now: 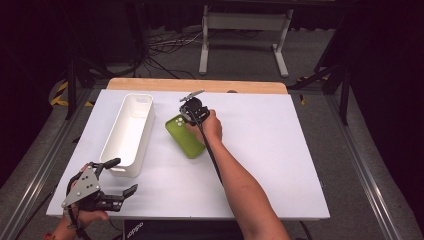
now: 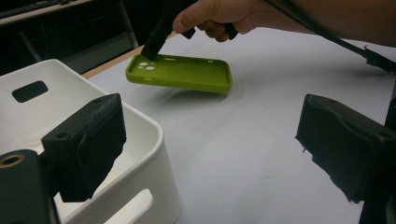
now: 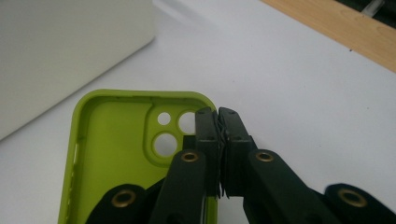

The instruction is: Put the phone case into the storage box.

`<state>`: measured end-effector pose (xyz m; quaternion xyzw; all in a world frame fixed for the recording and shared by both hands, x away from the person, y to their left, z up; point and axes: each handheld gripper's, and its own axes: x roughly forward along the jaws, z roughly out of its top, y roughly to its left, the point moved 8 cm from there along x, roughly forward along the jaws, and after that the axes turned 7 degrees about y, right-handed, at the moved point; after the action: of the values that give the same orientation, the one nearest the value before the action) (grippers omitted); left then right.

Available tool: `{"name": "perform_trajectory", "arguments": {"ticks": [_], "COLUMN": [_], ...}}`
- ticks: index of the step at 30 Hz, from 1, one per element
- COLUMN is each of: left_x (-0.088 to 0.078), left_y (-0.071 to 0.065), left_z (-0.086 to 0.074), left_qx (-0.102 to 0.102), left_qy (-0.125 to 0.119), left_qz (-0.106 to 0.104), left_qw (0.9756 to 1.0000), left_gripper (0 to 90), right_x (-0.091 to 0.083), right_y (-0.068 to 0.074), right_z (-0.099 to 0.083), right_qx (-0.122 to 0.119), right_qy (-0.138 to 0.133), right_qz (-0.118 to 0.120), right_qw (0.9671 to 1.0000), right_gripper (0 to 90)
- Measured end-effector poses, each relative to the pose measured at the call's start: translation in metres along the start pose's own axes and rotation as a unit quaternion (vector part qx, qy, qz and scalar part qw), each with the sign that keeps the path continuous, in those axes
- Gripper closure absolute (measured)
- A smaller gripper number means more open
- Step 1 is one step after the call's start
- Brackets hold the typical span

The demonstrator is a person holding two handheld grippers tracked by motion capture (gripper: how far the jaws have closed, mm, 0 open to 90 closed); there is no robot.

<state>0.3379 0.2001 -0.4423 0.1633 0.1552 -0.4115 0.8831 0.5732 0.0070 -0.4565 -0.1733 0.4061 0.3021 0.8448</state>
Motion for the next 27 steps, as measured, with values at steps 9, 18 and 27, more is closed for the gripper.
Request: {"name": "perform_trajectory", "arguments": {"ticks": [9,18,27], "left_x": [0.002,0.021,0.046], "left_y": [-0.007,-0.008,-0.014], "left_z": [0.026,0.047,0.063], "left_qx": [-0.018,-0.022,-0.030], "left_qy": [-0.016,-0.010,-0.007], "left_qz": [0.008,0.005,-0.005], "left_qw": [0.9997,0.9997,0.9995], "left_gripper": [10.9,11.7,12.5], "right_x": [-0.034,-0.060,-0.079], "right_y": [0.004,0.004,0.007], "right_z": [-0.007,-0.016,-0.030], "right_qx": [-0.004,-0.003,-0.010], "right_qy": [-0.048,-0.088,-0.119], "right_qz": [0.005,0.001,0.000], "right_qw": [0.9988,0.9961,0.9929], "right_gripper": [88.5,88.5,88.5]}}
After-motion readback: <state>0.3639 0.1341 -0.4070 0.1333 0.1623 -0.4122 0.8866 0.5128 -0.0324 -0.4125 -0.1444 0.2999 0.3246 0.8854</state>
